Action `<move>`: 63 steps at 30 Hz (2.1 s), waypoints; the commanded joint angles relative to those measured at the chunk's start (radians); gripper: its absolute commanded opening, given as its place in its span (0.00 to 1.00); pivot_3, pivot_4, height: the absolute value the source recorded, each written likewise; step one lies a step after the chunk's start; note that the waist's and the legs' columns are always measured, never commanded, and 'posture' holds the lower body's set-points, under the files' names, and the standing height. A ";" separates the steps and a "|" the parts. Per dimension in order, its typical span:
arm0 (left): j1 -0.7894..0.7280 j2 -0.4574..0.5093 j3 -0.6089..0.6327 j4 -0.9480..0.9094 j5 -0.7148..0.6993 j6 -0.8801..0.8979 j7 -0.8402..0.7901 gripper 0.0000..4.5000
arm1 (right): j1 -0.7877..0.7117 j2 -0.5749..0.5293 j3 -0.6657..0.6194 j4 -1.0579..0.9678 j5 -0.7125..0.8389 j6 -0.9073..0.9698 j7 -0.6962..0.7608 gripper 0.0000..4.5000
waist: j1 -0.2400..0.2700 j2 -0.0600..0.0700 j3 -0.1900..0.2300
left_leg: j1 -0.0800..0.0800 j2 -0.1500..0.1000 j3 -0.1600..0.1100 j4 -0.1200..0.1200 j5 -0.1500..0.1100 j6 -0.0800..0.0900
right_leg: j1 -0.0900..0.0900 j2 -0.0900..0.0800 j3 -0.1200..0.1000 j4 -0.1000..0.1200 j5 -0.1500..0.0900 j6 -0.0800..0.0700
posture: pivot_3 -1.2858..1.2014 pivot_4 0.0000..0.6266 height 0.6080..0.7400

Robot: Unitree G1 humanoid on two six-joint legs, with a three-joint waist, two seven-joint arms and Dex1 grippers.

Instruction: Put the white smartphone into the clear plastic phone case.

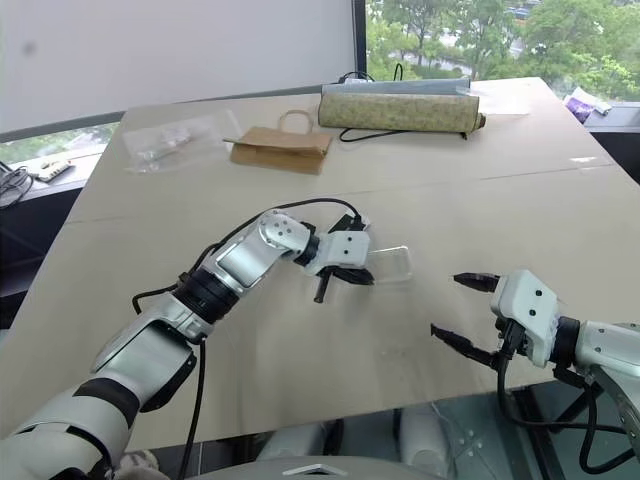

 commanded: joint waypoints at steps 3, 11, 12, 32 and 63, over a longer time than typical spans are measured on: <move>0.038 0.059 0.076 -0.007 -0.007 0.013 -0.068 0.53 | -0.027 0.012 -0.026 -0.037 0.031 0.033 -0.045 1.00 | -0.019 0.000 0.000 | 0.000 0.001 0.000 0.000 0.000 0.000 | -0.001 0.001 0.000 0.000 0.000 0.000 | 0.52 0.24 1.00; 0.110 0.127 0.286 -0.275 -0.194 0.287 -0.087 0.98 | -0.141 0.027 -0.017 -0.026 0.113 0.202 -0.155 1.00 | -0.012 0.000 0.001 | -0.011 -0.001 -0.002 -0.001 0.000 0.000 | -0.012 -0.002 0.000 0.000 0.000 0.000 | 0.52 0.24 1.00; 0.123 0.139 0.307 -0.302 -0.204 0.316 -0.072 0.98 | -0.165 0.023 -0.016 -0.019 0.130 0.225 -0.159 1.00 | -0.012 0.000 0.001 | -0.011 -0.001 -0.002 -0.001 0.000 0.000 | -0.012 -0.003 0.000 0.000 0.000 0.000 | 0.52 0.24 1.00; 0.330 0.096 0.488 -0.404 -0.158 0.547 0.423 0.98 | -0.405 0.031 0.175 0.069 0.043 0.206 -0.137 1.00 | 0.010 0.000 0.001 | -0.014 -0.002 0.000 -0.003 0.000 0.000 | -0.017 -0.005 0.001 0.000 0.000 0.000 | 0.52 0.24 1.00; 0.870 0.118 0.853 -0.882 -0.492 0.423 0.389 0.98 | -1.430 0.485 0.784 1.497 -0.591 -0.498 0.126 1.00 | -0.071 0.000 0.000 | -0.027 -0.002 0.003 -0.004 0.000 0.000 | -0.034 -0.013 -0.011 0.001 0.001 -0.001 | 0.52 0.24 1.00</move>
